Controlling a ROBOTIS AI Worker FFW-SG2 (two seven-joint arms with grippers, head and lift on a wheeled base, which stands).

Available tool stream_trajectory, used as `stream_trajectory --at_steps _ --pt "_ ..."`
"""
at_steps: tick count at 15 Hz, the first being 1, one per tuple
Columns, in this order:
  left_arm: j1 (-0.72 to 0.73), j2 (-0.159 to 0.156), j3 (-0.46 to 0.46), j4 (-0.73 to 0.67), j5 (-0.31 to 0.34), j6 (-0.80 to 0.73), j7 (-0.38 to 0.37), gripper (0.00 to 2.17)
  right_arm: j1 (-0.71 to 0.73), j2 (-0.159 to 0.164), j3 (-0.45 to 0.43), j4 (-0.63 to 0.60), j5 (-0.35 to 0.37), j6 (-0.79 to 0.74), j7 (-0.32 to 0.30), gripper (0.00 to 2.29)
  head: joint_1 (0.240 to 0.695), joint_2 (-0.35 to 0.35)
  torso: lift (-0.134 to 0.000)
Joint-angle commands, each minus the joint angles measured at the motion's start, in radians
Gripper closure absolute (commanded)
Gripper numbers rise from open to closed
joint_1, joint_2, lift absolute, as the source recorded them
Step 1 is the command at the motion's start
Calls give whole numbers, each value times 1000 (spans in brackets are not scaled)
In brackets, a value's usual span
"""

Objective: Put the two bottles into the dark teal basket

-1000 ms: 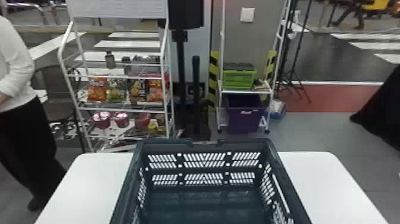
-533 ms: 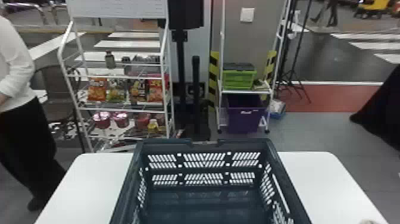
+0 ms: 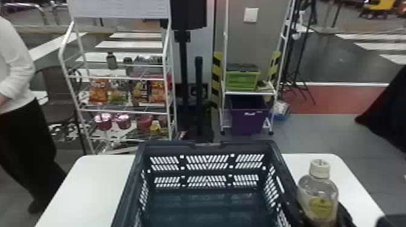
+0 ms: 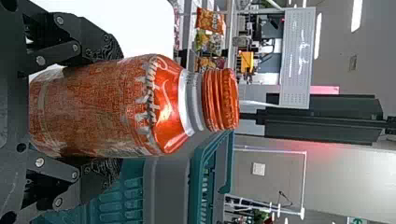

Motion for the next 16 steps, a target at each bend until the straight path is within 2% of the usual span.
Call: stream_trajectory --at_steps 1,2,5,7,9,14,16 --pt "-19 0 3 47 17 -22 -10 2145 -169 0 99 5 1 291 -101 2051 499 0 0" --pt "-30 0 3 71 29 -40 -27 2145 -244 -28 137 20 -2 386 -138 2054 499 0 0" --pt "-57 -3 3 142 45 -92 -47 2148 -425 -15 193 115 5 574 -144 2054 499 0 0" --pt "-82 -5 3 189 51 -105 -58 2148 -545 -9 242 213 8 681 -182 2051 499 0 0" --pt "-100 -12 3 234 54 -138 -76 2148 -635 1 275 313 1 727 -190 2051 499 0 0" --pt "-128 -15 3 280 62 -144 -87 2148 -842 1 322 574 -23 862 -191 2027 499 0 0" --pt "-129 -12 4 281 71 -148 -87 2148 -873 1 328 623 -34 868 -191 1845 499 0 0"
